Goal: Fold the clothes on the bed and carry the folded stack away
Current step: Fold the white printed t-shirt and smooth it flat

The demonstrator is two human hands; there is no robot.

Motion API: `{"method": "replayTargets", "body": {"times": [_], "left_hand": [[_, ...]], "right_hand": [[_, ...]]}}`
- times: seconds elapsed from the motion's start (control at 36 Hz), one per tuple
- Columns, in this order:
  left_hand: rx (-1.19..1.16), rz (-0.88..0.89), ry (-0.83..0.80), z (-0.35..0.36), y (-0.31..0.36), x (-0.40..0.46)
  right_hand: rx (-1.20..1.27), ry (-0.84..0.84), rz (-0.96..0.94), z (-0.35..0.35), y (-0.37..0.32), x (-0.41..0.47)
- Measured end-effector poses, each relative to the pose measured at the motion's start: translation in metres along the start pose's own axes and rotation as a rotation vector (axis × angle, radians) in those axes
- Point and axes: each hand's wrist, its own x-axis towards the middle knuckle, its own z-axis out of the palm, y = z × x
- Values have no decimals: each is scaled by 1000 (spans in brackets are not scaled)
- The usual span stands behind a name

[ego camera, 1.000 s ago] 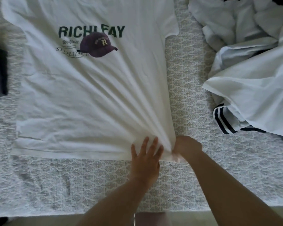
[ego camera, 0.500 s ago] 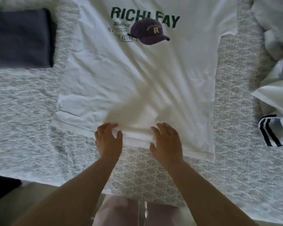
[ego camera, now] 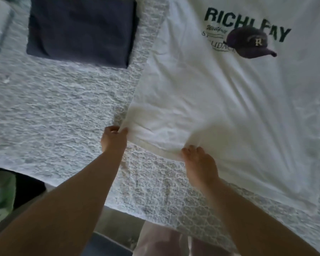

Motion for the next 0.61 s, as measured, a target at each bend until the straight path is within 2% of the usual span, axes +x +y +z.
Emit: {"method": "replayTargets", "body": {"times": [0.14, 0.28, 0.39, 0.47, 0.53, 0.61], "left_hand": [[126, 80, -18, -16, -25, 1], [218, 43, 12, -27, -49, -6], [300, 55, 29, -24, -43, -3], [301, 169, 38, -17, -26, -1], [280, 260, -4, -11, -8, 0], [253, 300, -100, -1, 24, 7]], "right_hand": [[75, -231, -23, 8, 0, -2], [114, -297, -41, 5, -10, -15], [236, -253, -28, 5, -7, -17], [267, -228, -56, 6, -2, -11], [283, -209, -52, 5, 0, -4], [287, -161, -20, 1, 3, 10]]}}
